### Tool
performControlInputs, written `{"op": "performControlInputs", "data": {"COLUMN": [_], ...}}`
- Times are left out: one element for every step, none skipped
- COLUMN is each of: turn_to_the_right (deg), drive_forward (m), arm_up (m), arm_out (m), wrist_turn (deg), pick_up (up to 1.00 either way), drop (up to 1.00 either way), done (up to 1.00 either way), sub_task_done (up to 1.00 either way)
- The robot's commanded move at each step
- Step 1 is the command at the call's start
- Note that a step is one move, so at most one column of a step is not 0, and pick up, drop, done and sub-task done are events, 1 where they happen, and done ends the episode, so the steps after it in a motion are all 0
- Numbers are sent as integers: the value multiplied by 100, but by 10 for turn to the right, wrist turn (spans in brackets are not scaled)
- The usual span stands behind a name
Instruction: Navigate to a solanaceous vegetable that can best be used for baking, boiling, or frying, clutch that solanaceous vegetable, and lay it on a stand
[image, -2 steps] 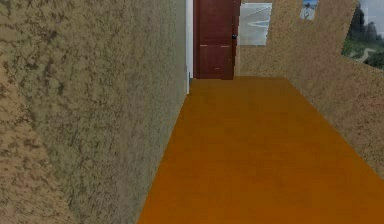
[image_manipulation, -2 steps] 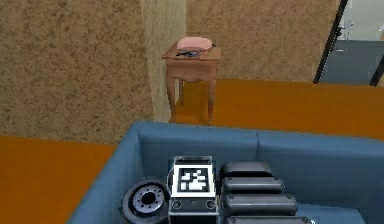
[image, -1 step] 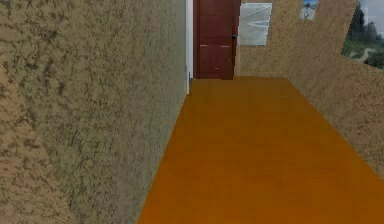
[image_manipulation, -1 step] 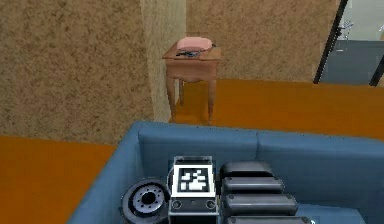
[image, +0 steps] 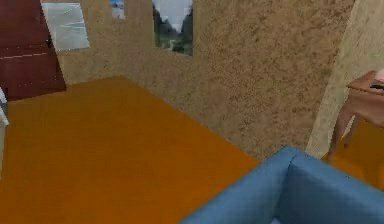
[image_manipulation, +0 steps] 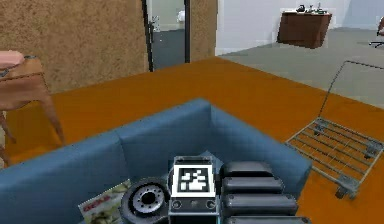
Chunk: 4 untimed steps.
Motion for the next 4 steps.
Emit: {"op": "performControlInputs", "data": {"turn_to_the_right": [-330, 240, 360, -450], "drive_forward": [0, 0, 0, 0], "arm_up": [0, 0, 0, 0], "arm_out": [0, 0, 0, 0], "wrist_turn": [0, 0, 0, 0], "pick_up": [0, 0, 0, 0], "drop": [0, 0, 0, 0], "done": [0, 0, 0, 0], "sub_task_done": [0, 0, 0, 0]}}
